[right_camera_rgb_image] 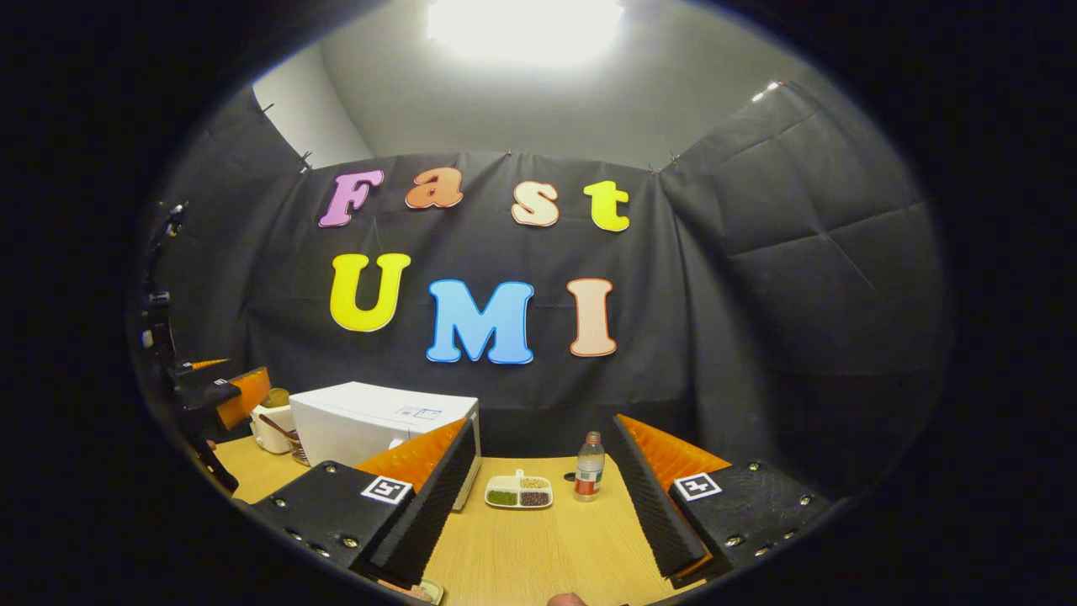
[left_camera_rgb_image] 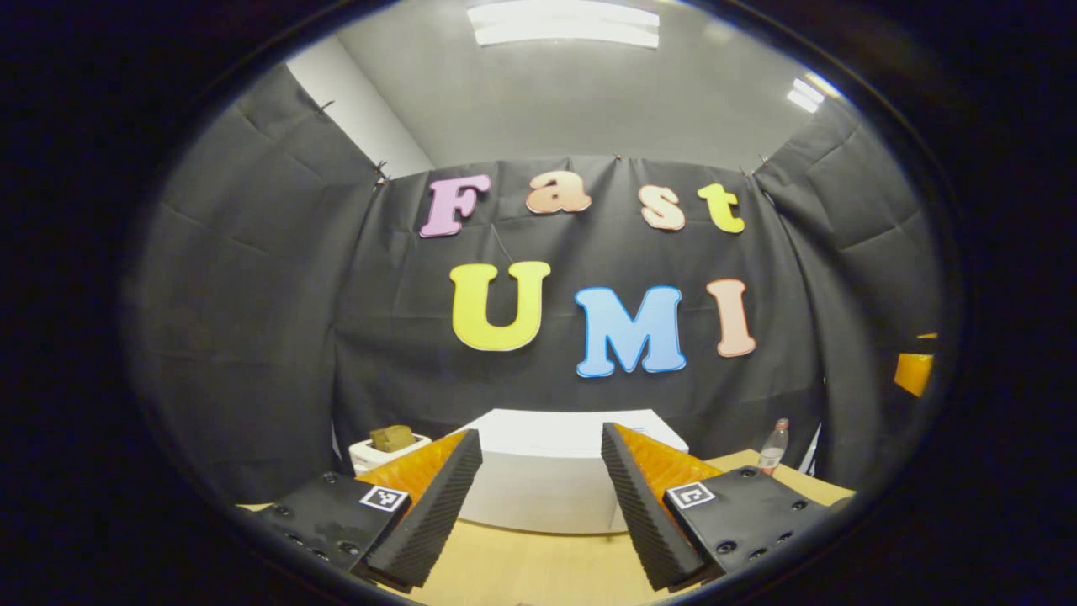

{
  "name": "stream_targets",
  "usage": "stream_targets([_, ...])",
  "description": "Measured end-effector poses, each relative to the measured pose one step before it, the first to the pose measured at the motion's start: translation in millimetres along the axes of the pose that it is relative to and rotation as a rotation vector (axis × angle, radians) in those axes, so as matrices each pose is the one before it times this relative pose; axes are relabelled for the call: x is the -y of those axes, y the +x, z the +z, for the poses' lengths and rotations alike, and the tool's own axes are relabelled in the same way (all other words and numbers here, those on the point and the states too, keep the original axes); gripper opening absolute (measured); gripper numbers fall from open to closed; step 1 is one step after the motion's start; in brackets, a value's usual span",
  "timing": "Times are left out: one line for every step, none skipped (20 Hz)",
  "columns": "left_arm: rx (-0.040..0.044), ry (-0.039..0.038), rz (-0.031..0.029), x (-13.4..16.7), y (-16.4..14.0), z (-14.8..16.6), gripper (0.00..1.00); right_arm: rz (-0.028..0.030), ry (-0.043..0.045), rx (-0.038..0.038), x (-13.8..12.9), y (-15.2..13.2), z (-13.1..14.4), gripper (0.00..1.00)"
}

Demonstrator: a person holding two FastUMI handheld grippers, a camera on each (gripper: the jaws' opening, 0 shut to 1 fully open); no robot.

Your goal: Open the microwave oven with the left hand, put the food in, and close the microwave oven.

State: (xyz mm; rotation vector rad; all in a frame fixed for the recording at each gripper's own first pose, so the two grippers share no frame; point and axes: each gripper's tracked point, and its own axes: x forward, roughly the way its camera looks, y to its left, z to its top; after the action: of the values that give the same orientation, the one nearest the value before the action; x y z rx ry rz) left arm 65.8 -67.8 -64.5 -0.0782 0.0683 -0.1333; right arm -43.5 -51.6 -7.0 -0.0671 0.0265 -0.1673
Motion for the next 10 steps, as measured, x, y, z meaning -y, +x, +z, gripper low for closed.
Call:
stream_targets([-0.01143, 0.00344, -0.01541, 5.98, 10.31, -10.04, 0.96, -0.01511, -0.00190, 0.00578, 4.11, -2.78, 1.29, 0.97])
stream_targets([-0.01160, 0.00346, -0.01495, 5.06, 9.68, -8.22, 0.96, -0.01521, -0.00209, 0.00167, 3.62, -2.58, 1.89, 0.97])
stream_targets([-0.01817, 0.00365, -0.01693, 6.16, 11.04, -10.55, 0.95, -0.01788, -0.00155, -0.00143, 4.54, -3.00, -0.56, 0.97])
stream_targets([-0.01592, 0.00030, -0.01485, 5.53, 12.21, -10.69, 0.96, -0.02000, 0.00142, -0.00223, 5.72, -3.49, -0.13, 0.97])
stream_targets([-0.01965, -0.00104, -0.01510, 5.85, 7.95, -10.56, 0.95, -0.01950, 0.00229, -0.00301, 4.65, -3.99, -0.29, 0.97])
stream_targets([-0.01971, -0.00107, -0.01599, 6.44, 10.31, -10.77, 0.97, -0.01888, -0.00255, -0.00660, 4.97, -1.22, -0.99, 0.97])
stream_targets([-0.02030, 0.00134, -0.01381, 5.03, 11.40, -10.64, 0.94, -0.01874, -0.00785, -0.00781, 6.54, -2.85, -3.09, 0.97])
stream_targets([-0.01240, 0.00394, -0.01310, 5.70, 8.90, -8.90, 0.94, -0.01856, -0.01084, -0.00794, 5.67, -3.23, -0.85, 0.97])
stream_targets([-0.01509, 0.00606, -0.01267, 4.85, 10.03, -8.14, 0.96, -0.01981, -0.00876, -0.00744, 6.41, -1.14, -0.85, 0.97])
stream_targets([-0.01179, 0.00613, -0.01531, 6.31, 10.29, -5.68, 0.96, -0.01848, -0.00479, -0.00442, 5.75, -2.47, 0.35, 0.97])
